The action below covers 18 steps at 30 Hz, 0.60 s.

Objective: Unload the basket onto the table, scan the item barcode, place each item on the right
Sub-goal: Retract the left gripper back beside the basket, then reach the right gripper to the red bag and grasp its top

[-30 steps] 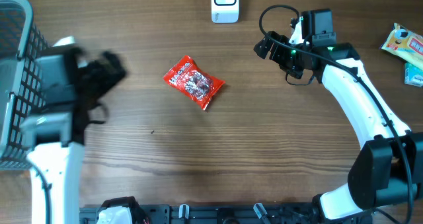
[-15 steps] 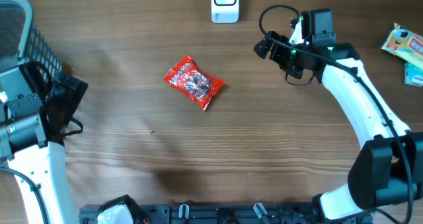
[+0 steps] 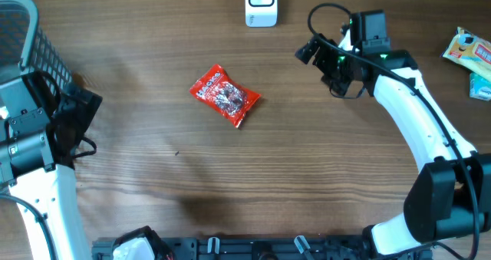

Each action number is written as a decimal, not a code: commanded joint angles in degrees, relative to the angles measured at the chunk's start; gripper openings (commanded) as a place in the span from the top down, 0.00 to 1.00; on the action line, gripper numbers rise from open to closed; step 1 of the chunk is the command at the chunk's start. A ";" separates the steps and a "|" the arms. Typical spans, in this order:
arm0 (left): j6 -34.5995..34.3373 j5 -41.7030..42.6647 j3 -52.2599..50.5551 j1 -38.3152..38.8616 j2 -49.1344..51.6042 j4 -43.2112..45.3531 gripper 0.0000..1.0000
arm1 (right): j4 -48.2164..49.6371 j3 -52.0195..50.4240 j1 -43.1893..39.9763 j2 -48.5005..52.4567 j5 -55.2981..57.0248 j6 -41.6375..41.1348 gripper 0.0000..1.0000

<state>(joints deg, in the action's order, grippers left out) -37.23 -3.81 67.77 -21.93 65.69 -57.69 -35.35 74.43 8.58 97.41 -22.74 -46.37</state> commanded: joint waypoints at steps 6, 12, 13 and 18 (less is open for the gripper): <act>-0.72 -0.76 0.11 -0.37 0.33 -0.07 0.00 | 5.88 -0.09 14.34 0.15 -8.17 24.46 0.00; -0.72 -0.76 0.11 -0.37 0.33 -0.04 0.00 | 8.35 -0.07 33.16 2.43 24.02 33.59 0.00; -0.74 -0.76 0.11 -0.37 0.33 -0.04 0.00 | 8.31 0.26 35.34 3.17 26.53 35.58 0.00; -0.74 -0.76 0.11 -0.37 0.33 -0.07 0.00 | 0.35 6.49 41.59 10.84 27.21 40.06 0.00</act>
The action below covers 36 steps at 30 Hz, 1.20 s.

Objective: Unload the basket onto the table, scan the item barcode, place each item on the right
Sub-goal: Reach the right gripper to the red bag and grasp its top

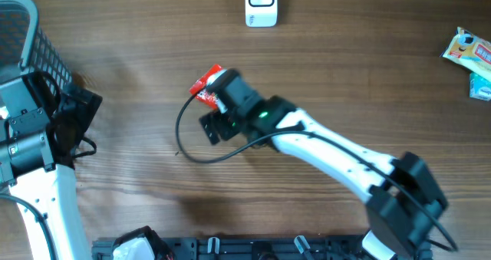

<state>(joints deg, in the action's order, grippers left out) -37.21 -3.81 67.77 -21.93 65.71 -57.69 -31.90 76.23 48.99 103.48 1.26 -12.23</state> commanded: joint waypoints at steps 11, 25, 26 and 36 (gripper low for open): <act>-0.76 -0.76 0.11 -0.37 0.31 -0.04 0.00 | 9.92 8.61 1.31 11.30 5.01 9.33 0.01; -0.74 -0.76 0.11 -0.37 0.31 -0.04 0.00 | 10.80 8.61 1.20 21.64 20.33 22.80 0.09; -0.74 -0.76 0.11 -0.37 0.31 -0.07 0.00 | 10.73 8.61 1.20 22.67 20.94 22.82 0.09; -0.74 -0.76 0.11 -0.37 0.31 -0.04 0.00 | 11.69 8.61 0.37 24.57 26.40 22.73 0.50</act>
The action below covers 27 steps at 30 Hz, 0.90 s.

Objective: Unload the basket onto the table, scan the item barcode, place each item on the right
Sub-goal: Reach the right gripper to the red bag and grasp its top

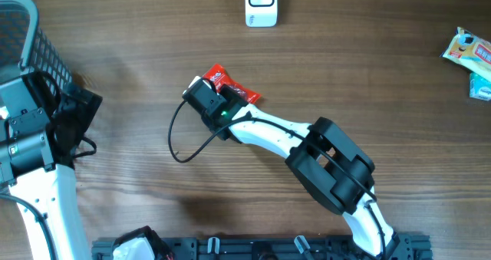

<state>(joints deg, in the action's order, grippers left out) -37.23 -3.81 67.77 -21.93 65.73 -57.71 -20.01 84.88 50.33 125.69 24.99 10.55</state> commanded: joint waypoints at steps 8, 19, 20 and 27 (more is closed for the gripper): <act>-0.72 -0.76 0.11 -0.37 0.28 -0.04 0.00 | -4.11 0.13 -2.27 2.27 3.78 -5.51 0.85; -0.74 -0.76 0.11 -0.37 0.28 -0.02 0.00 | -14.71 9.14 -3.50 -9.55 -15.17 -20.70 0.96; -0.74 -0.76 0.11 -0.37 0.28 -0.02 0.00 | -14.84 9.42 -4.57 -11.13 -21.97 -22.27 0.96; -0.72 -0.76 0.11 -0.37 0.28 -0.02 0.00 | -14.97 1.97 -15.89 -11.34 -73.66 -35.78 0.96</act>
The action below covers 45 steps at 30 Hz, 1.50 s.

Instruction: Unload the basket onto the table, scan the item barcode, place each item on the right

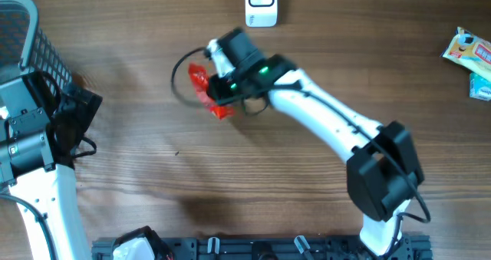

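The red snack packet (200,83) sits left of centre in the overhead view, bunched up and tilted, partly covered by my right gripper (215,96). The right arm reaches in from the bottom right, and its wrist (239,59) lies over the packet; the gripper looks shut on it, though the fingers are mostly hidden. The white barcode scanner (261,4) stands at the table's far edge, just above the wrist. My left gripper (79,108) rests at the left edge, far from the packet, and its jaws cannot be made out.
A grey mesh basket (27,37) stands at the far left, behind the left arm. Two more snack packets (468,51) lie at the right edge. A black rail (253,248) runs along the front edge.
The right wrist has moved from the packet's left side to above and right of it, nearer the scanner. The packet has shifted left and now looks bunched and tilted instead of flat.
First the right gripper hovered at the back right while the packet lay flat at centre. Then the arm was stretched over the packet, then its wrist was low at the packet's left end. Now the packet is bunched under the gripper, closer to the scanner. The left arm stayed still.
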Each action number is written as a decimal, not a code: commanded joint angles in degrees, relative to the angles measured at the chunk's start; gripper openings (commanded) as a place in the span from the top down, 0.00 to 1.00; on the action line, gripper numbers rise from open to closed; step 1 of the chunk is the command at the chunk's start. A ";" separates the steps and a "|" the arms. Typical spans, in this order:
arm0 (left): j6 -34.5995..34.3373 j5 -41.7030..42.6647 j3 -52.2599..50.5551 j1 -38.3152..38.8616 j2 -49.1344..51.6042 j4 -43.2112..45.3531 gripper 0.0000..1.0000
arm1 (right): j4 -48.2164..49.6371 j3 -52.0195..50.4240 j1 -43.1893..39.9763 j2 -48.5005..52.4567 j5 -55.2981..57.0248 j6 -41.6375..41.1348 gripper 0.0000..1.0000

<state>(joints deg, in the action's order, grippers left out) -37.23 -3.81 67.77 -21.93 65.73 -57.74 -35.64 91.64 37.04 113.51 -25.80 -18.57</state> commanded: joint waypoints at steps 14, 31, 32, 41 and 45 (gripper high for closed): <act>-0.72 -0.76 0.11 -0.37 0.28 0.00 0.00 | 25.70 -31.69 -9.60 1.20 -21.09 -24.87 0.88; -0.72 -0.76 0.11 -0.37 0.28 0.00 0.00 | -23.28 -11.37 -19.21 -1.66 -7.10 5.44 0.11; -0.72 -0.76 0.11 -0.37 0.28 0.00 0.00 | -23.91 -11.32 -19.21 -1.66 -9.64 7.45 0.20; -0.74 -0.76 0.11 -0.37 0.28 0.00 0.00 | -20.63 -11.32 -13.11 -1.66 -9.94 11.15 0.51; -0.74 -0.76 0.11 -0.37 0.28 0.00 0.00 | -16.24 -11.32 -8.24 -1.66 -9.88 10.86 0.67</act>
<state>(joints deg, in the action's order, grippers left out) -37.23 -3.81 67.77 -21.93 65.73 -57.74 -54.41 79.18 25.41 113.03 -36.49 -8.71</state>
